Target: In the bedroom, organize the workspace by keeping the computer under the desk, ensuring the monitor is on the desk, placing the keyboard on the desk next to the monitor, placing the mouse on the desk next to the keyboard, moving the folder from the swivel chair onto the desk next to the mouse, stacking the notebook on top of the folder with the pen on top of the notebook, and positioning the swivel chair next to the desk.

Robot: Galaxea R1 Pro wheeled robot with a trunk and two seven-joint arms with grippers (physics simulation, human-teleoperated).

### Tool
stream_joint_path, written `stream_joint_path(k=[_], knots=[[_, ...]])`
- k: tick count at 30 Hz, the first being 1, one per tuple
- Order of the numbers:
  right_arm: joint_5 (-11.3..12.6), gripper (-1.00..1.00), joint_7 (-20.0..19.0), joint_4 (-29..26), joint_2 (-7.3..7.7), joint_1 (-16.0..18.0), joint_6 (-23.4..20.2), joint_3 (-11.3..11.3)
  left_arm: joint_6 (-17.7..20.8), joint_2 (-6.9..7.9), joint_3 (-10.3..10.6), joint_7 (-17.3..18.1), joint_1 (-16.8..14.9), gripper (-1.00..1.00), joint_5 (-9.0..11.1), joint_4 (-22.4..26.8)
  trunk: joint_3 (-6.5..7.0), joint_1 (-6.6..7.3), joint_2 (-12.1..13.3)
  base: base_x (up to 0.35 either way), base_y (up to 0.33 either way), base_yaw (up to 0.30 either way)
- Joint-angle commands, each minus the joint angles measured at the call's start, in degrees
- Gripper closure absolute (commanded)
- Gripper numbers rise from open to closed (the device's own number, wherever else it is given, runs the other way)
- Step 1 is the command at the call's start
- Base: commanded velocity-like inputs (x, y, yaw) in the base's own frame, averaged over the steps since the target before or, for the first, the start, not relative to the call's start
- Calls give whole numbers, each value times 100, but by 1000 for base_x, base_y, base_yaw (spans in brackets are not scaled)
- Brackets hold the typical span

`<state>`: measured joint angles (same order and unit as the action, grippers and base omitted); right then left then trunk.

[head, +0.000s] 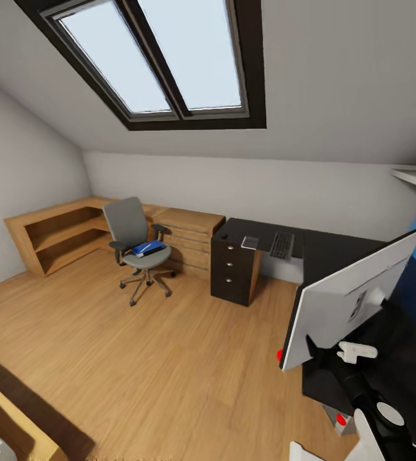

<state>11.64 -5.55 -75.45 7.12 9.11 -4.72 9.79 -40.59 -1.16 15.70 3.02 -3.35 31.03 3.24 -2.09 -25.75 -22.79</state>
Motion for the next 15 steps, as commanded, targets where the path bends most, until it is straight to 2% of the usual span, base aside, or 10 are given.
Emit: stream_joint_path(k=[1, 7, 15], knots=[[58, -100, -34, -10, -1, 3, -35, 11, -19, -2, 30, 32, -7, -100, 61, -9, -13, -4, -13, 0, 0, 239], [58, -100, -36, 47, 17, 3, 2, 20, -18, 0, 30, 32, -7, -100, 61, -8, -13, -4, -13, 0, 0, 88], [62, -100, -40, 151, 25, 3, 247, 15, -19, 2, 30, 32, -7, -100, 62, -8, -7, -4, -13, 0, 0, -12]])
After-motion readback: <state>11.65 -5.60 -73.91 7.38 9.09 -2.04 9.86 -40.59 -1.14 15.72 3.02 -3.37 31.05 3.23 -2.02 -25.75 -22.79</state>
